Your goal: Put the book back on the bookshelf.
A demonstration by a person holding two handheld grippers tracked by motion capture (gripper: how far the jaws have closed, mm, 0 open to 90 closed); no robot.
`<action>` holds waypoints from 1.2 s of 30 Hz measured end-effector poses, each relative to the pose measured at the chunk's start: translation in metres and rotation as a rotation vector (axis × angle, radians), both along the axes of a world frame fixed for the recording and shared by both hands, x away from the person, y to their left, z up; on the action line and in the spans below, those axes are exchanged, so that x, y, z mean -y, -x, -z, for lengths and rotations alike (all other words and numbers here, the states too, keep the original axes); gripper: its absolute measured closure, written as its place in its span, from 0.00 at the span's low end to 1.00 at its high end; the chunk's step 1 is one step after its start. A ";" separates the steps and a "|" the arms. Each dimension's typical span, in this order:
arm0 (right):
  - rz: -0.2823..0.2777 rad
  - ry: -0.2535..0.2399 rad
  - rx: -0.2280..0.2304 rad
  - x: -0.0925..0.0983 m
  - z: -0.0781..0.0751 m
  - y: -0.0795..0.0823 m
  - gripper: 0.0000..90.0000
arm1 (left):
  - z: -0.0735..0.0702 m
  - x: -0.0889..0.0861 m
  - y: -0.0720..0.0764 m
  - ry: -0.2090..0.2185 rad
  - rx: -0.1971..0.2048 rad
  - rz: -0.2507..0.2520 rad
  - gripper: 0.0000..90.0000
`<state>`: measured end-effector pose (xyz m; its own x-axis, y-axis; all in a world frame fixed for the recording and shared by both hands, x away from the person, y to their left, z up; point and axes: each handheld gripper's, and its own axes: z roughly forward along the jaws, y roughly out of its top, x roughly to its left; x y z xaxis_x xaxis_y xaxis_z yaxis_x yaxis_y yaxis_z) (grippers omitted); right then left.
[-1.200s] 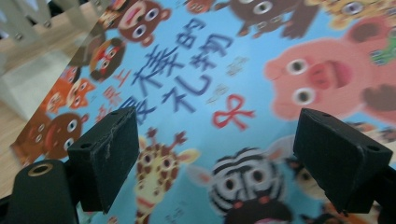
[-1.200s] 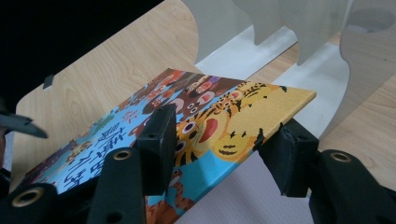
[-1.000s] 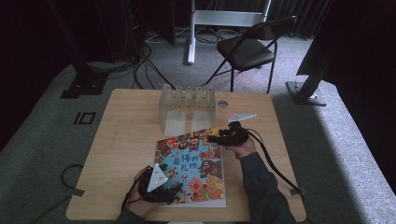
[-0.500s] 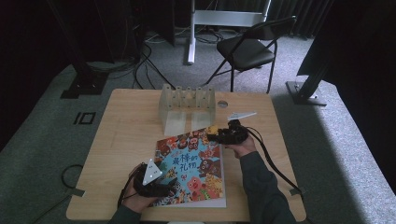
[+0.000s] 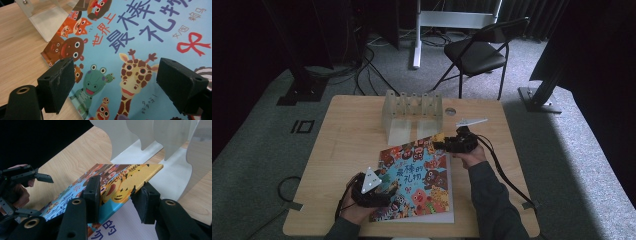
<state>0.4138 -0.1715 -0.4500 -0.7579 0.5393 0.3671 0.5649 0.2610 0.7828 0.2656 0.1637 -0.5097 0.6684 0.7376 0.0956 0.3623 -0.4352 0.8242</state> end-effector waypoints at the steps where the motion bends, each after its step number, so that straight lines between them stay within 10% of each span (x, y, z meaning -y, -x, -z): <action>1: 0.000 0.002 0.002 -0.001 -0.001 0.000 0.66 | 0.000 0.000 0.000 -0.001 0.000 -0.003 0.17; 36: 0.045 -0.043 -0.001 -0.004 -0.014 0.009 0.74 | 0.000 -0.023 -0.012 0.044 -0.033 -0.061 0.19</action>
<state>0.4047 -0.1675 -0.4359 -0.7327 0.5570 0.3910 0.5761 0.2016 0.7922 0.2775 0.1864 -0.5100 0.6244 0.7800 0.0412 0.4139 -0.3752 0.8294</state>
